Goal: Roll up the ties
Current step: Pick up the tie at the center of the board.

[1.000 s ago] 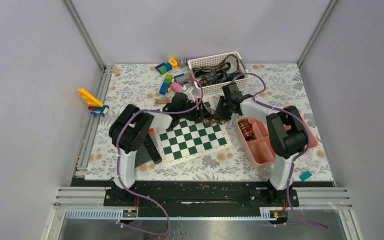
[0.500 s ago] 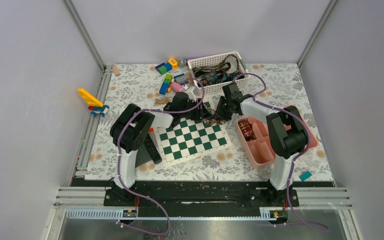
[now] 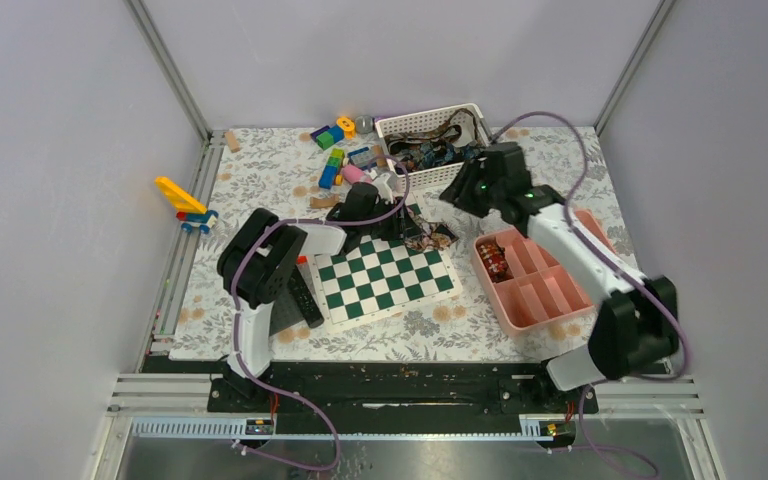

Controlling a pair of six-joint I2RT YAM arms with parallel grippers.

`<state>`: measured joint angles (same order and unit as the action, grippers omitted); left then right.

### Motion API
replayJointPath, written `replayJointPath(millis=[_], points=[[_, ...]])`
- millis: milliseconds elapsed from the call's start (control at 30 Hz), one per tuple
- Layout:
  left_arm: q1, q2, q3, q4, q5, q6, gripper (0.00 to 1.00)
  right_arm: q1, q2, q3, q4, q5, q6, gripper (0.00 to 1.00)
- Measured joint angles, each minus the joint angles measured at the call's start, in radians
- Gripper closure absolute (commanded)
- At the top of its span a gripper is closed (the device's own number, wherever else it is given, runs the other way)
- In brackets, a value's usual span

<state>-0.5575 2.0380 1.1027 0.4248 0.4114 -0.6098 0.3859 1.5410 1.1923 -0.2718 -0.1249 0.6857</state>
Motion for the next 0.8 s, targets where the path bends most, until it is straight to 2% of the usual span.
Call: replayJointPath(millis=[133, 267, 500, 800], points=[[-0.004, -0.028, 0.029, -0.095, -0.011, 0.015, 0.61, -0.064, -0.16, 0.016, -0.074, 0.038, -0.012, 0.48], [-0.011, -0.084, 0.064, -0.197, -0.031, 0.04, 0.61, -0.138, -0.201, 0.023, -0.235, 0.107, -0.052, 0.46], [-0.052, -0.216, 0.176, -0.375, -0.074, 0.113, 0.61, -0.157, -0.147, 0.054, -0.554, 0.227, -0.172, 0.46], [-0.079, -0.37, 0.244, -0.551, -0.115, 0.2, 0.61, -0.157, 0.012, 0.069, -0.723, 0.441, -0.253, 0.48]])
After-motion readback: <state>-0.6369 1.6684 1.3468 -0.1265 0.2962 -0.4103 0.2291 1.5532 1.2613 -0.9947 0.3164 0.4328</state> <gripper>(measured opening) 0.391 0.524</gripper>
